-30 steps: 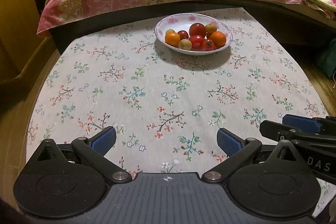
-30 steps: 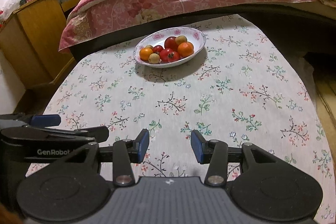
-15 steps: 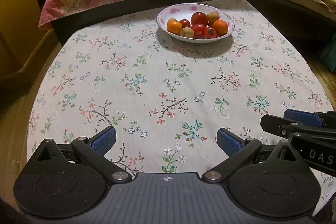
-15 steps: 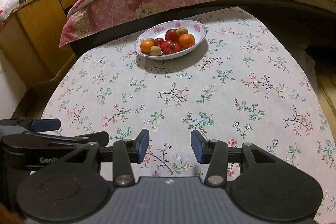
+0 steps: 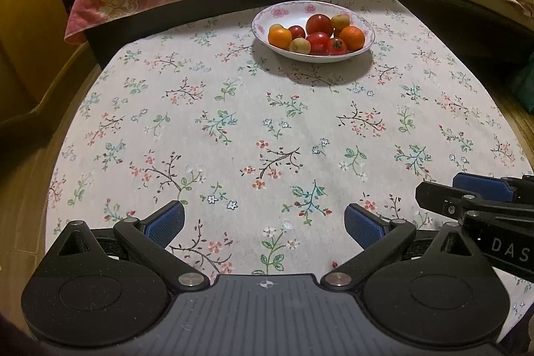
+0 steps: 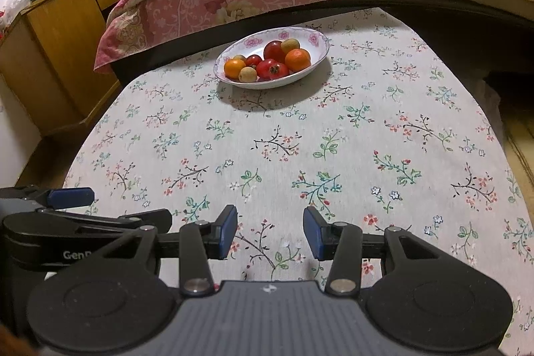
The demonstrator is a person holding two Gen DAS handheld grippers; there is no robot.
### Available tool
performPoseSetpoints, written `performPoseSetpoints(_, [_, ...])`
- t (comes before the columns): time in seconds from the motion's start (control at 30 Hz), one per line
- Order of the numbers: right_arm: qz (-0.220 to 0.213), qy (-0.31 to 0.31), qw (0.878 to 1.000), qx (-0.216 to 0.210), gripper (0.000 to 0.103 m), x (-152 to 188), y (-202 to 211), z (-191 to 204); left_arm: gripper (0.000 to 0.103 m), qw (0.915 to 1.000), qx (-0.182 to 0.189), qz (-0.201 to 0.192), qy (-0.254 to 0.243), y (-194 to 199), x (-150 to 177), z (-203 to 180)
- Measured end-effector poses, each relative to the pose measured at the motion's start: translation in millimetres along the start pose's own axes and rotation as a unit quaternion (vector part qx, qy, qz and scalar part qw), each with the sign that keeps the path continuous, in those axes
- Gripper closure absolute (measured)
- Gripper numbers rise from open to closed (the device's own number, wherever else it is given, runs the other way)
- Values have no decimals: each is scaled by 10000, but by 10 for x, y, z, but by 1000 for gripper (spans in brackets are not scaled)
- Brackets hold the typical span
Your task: Organize fruits
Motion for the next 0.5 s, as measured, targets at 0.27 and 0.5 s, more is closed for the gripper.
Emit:
performPoseSetpoints(0.27, [7,6,10000,-15,66,31,16,16,0,10000,-49,15,-14,31,36,17])
performPoseSetpoints(0.5, [-2,9,10000,-11,66,37,25,20,0,10000,-43,13,-12,53,55,25])
Point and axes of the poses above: each gripper's, at about its wrist camera, not at the fingertips, and y roughly against the way its jaws point, z to its left, x to its underside, the point moved 9 cm from there along -y, roughly the way its jaws point, and after that the axes turned 7 degrees about -x, right-handed, at the moved point
